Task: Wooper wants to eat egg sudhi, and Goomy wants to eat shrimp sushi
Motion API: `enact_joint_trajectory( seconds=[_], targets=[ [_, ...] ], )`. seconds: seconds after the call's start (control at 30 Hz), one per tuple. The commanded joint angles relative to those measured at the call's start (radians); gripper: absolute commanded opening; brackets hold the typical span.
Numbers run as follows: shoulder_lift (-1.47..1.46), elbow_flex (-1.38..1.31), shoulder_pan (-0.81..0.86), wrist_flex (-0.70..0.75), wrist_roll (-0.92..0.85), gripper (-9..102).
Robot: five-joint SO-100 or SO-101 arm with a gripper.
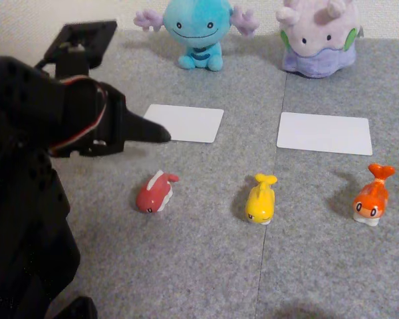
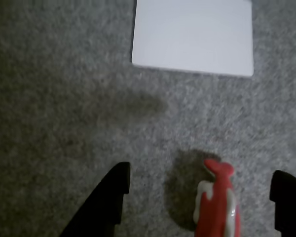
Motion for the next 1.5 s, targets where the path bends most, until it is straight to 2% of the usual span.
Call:
enact_joint_trajectory(
  seconds=[0.0,0.13,0.3,0.5,0.6,0.9,1.17,1.33,1.47],
  targets=[
    [-0.023,-0.08,0.005,-0.012,0.003,33],
    [-0.17,-0.216,0.063,-0.021,-0.011,33],
    [-0.592,-0.545,0.169,-0.005,-0.015,33],
    [-1.111,-0.959,0.388,0.264,-0.218,33],
    [-1.313,-1.063,0.518,0.275,-0.35,33],
    [-1.713,-1.106,0.715,0.155,-0.583,33],
    [-1.847,-1.095,0.741,0.074,-0.6,33],
    [-1.87,-1.095,0.742,0.035,-0.588,18],
    [-1.891,-1.094,0.762,0.023,-0.586,13]
  ],
)
